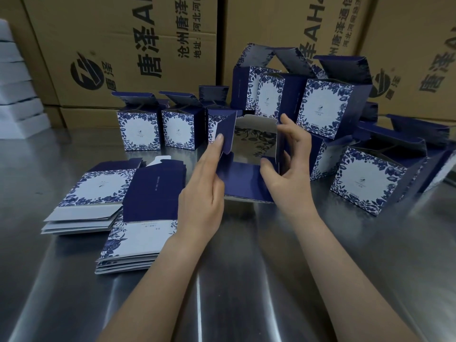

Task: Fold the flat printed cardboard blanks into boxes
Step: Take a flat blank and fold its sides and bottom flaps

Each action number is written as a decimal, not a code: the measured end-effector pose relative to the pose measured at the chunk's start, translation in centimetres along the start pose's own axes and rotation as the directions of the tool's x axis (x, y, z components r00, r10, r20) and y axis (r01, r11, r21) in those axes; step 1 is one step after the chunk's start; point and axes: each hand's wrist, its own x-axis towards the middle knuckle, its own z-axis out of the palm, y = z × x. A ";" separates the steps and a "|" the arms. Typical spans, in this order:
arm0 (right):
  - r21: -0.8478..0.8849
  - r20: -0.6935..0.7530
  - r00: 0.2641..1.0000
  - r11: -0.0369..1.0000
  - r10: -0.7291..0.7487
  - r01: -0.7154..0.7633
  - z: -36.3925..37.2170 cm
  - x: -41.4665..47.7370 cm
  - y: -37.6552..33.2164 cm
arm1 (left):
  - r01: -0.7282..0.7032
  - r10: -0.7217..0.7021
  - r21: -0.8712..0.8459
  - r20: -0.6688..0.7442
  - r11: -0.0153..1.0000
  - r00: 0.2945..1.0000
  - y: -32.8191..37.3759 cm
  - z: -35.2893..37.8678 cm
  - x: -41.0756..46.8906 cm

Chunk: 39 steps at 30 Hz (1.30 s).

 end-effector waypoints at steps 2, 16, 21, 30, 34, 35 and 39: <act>-0.055 0.012 0.999 0.997 -0.044 0.045 0.0 0.0 0.0 | -0.014 0.014 0.003 0.004 1.000 1.000 0.0 -0.1 0.0; -0.079 -0.019 1.000 0.997 -0.017 0.016 -0.9 0.7 -0.3 | -0.033 0.031 0.042 0.055 0.999 0.998 0.9 0.0 -0.3; -0.037 0.027 0.999 0.999 0.029 -0.028 -1.7 0.9 0.0 | 0.025 -0.027 0.065 0.044 0.998 0.999 1.2 0.1 -0.3; -0.070 0.085 0.994 0.995 0.070 -0.065 -2.7 1.4 -0.4 | 0.078 -0.078 0.012 -0.044 0.997 0.996 1.3 0.4 0.0; -0.172 0.117 0.993 0.985 -0.011 0.031 -2.4 1.3 -0.5 | 0.096 -0.095 0.007 -0.052 0.995 0.994 1.3 0.3 0.0; -0.185 0.120 0.992 0.982 -0.024 0.046 -2.3 1.3 -0.4 | 0.096 -0.096 0.002 -0.057 0.995 0.994 1.3 0.3 0.1; -0.261 0.118 0.989 0.958 -0.094 0.122 -2.0 1.0 0.1 | 0.091 -0.094 -0.034 -0.083 0.995 0.992 1.4 0.2 0.1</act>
